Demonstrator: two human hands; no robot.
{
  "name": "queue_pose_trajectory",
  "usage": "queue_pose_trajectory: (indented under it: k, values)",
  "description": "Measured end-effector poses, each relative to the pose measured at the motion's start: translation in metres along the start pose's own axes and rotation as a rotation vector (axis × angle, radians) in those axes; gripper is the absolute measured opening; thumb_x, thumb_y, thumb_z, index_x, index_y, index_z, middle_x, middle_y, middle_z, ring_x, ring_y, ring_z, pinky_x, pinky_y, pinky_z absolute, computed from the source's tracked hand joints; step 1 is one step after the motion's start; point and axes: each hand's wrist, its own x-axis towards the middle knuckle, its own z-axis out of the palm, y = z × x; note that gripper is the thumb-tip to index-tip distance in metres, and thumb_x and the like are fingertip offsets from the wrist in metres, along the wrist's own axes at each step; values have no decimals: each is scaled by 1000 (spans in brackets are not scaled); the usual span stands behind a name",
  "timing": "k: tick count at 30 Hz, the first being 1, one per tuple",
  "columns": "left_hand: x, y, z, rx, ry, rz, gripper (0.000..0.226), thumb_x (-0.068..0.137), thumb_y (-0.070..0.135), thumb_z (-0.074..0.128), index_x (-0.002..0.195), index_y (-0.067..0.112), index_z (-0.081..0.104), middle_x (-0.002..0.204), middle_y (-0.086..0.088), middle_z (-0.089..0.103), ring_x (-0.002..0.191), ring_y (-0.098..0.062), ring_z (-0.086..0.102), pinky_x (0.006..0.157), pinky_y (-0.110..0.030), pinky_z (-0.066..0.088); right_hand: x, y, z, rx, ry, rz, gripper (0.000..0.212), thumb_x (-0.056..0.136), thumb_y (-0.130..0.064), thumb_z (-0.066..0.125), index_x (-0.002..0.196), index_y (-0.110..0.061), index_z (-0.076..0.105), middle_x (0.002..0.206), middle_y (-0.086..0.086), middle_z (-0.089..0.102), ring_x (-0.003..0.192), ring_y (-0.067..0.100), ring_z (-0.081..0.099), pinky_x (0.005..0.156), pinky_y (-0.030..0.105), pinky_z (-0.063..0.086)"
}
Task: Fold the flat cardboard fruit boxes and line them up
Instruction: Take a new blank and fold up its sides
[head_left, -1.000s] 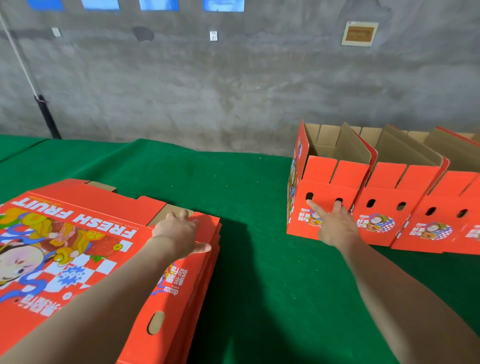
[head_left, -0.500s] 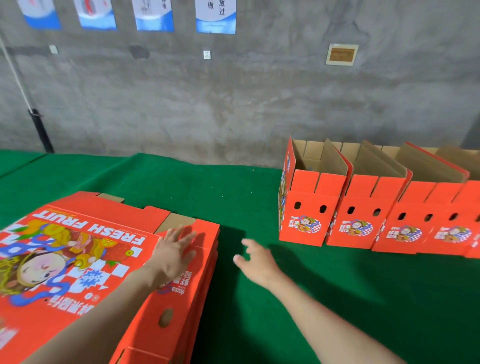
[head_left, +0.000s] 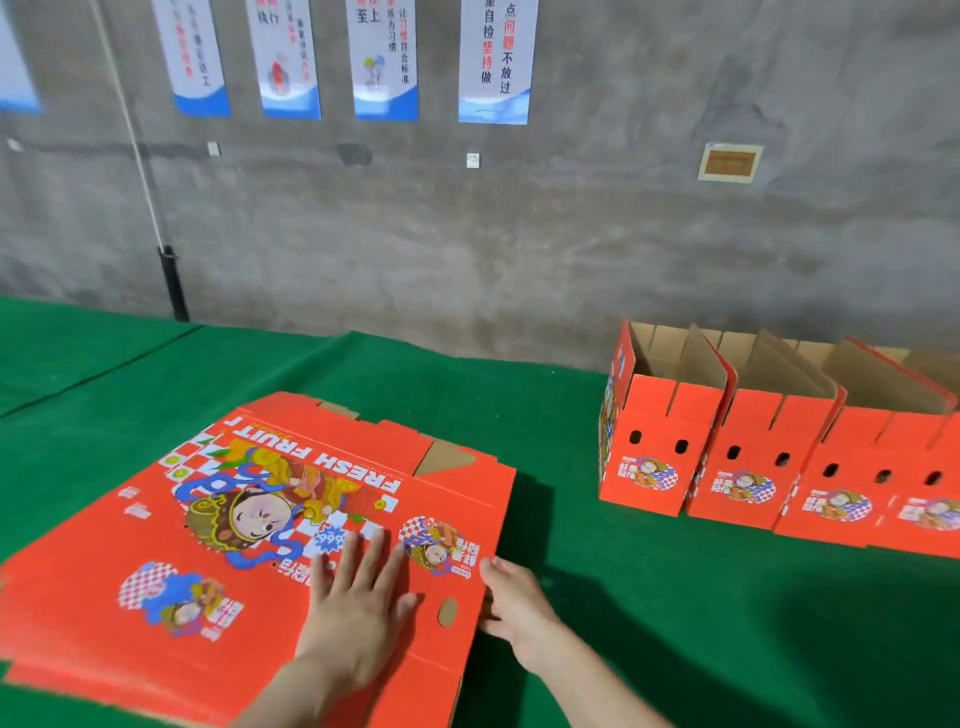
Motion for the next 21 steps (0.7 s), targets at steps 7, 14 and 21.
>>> queue_pose_trajectory:
  k: [7,14,21]
  values:
    - [-69,47,-14,-55,177,275,49,84,55,47,103,18,75,117,-7,68,142,-32,18,113,-37,-5,-26,10,-24,395,289,120,25,89,-20,67,95,3,59,91,22,67,80,32,64,71,40,51]
    - [-65,61,-34,-708,273,264,54,84,0,58,136,6,46,152,-11,25,140,-26,30,108,-9,18,-72,2,-86,404,658,-5,33,89,-30,65,86,2,60,94,15,60,84,28,57,71,32,42]
    - [-31,59,-104,-721,586,29,59,77,6,75,128,-10,49,129,-32,47,121,-44,44,104,-45,35,-146,-1,-190,394,807,-301,28,89,-30,65,100,-4,64,96,9,61,96,22,55,86,33,38]
